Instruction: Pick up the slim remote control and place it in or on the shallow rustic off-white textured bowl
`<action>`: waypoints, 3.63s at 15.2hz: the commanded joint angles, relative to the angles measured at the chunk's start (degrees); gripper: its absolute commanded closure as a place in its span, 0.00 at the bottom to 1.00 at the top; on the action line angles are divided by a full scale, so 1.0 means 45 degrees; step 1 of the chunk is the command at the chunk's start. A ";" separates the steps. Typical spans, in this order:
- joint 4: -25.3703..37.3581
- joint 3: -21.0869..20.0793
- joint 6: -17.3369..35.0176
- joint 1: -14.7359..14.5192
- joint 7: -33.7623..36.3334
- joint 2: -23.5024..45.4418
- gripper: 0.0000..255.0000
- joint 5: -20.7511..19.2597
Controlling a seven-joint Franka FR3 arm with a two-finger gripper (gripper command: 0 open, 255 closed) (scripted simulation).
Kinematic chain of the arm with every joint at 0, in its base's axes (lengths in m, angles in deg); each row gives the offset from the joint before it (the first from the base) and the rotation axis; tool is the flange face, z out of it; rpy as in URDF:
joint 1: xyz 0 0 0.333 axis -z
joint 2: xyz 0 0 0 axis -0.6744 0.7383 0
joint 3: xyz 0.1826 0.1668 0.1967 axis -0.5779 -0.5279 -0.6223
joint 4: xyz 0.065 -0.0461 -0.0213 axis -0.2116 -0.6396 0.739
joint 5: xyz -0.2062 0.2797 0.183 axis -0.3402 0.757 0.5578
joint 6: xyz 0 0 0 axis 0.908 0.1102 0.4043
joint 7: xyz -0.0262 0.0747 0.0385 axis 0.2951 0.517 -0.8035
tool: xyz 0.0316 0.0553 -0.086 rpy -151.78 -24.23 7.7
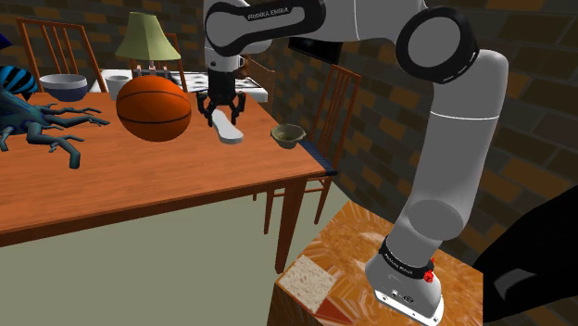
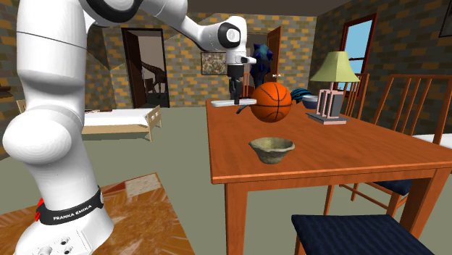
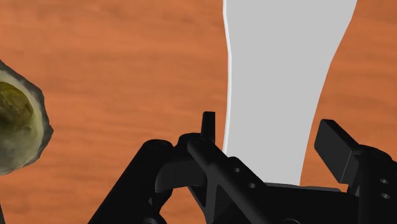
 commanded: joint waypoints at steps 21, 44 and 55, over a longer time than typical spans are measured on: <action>-0.1714 0.2040 -0.0413 0.2852 -0.4993 -0.2105 1.00 0.0612; -0.3558 0.2657 0.1929 0.3561 -0.6373 -0.1584 1.00 0.0659; -0.3269 0.2660 0.1524 0.3565 -0.6372 -0.1700 0.00 0.0657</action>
